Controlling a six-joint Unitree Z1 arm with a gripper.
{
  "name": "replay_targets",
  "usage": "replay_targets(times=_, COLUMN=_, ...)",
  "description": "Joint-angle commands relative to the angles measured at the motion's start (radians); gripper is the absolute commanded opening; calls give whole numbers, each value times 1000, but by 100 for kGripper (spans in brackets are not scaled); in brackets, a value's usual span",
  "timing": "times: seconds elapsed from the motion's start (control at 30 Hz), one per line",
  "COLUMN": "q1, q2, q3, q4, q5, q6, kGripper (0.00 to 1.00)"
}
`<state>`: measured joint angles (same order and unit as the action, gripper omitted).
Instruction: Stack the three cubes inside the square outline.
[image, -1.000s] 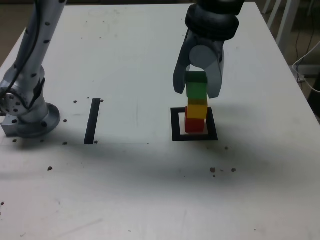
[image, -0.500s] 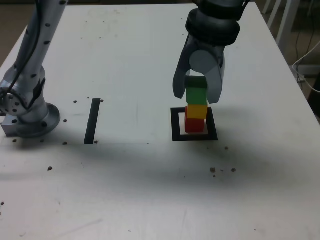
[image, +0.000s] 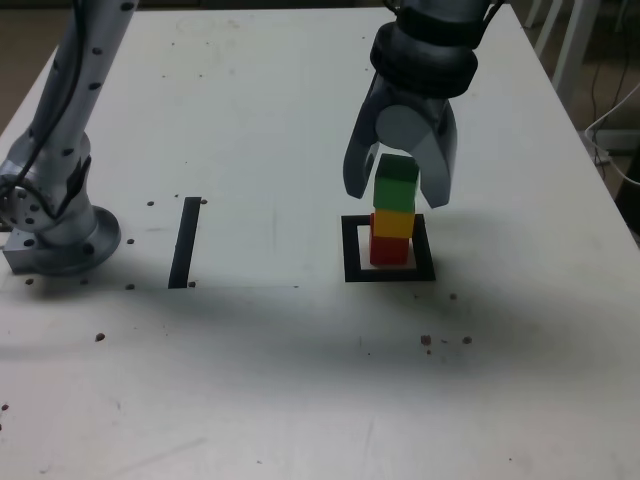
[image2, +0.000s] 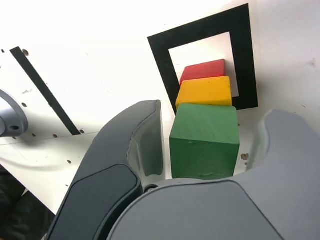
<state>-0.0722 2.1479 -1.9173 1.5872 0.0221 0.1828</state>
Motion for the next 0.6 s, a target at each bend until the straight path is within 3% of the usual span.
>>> replay_targets(times=0.0, q1=0, q2=-6, q3=2, q4=23, q5=10, q6=1, kGripper=99)
replay_targets(times=0.23, q1=6, q2=-70, q3=22, q4=25, q5=56, q6=-5, kGripper=99)
replay_targets(times=0.57, q1=42, q2=-183, q3=150, q4=18, q5=56, q6=-9, kGripper=99)
